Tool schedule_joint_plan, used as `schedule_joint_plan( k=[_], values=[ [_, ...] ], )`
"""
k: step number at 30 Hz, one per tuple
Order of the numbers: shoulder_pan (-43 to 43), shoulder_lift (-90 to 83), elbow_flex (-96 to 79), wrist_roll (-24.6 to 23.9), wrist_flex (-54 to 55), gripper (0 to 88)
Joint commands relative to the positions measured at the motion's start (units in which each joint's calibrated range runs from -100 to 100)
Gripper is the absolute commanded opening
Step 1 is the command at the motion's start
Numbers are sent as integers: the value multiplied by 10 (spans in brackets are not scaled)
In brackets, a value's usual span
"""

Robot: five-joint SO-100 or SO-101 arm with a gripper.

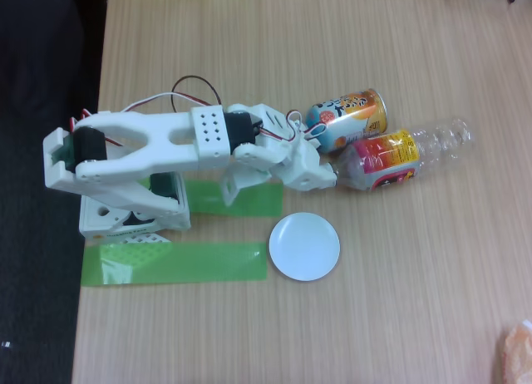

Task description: Pick up the plastic bottle and stand it up on the white place

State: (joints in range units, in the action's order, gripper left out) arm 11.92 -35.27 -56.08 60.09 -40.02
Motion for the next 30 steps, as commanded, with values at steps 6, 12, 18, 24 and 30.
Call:
schedule_joint_plan(
  k=[6, 12, 18, 24, 30],
  values=[
    [4, -6, -34, -1, 20, 247],
    [3, 0, -38, -2, 22, 356],
    [3, 45, -33, -2, 80, 351],
    [3, 83, -23, -2, 109, 351],
    [2, 99, -23, -2, 110, 351]
  ],
)
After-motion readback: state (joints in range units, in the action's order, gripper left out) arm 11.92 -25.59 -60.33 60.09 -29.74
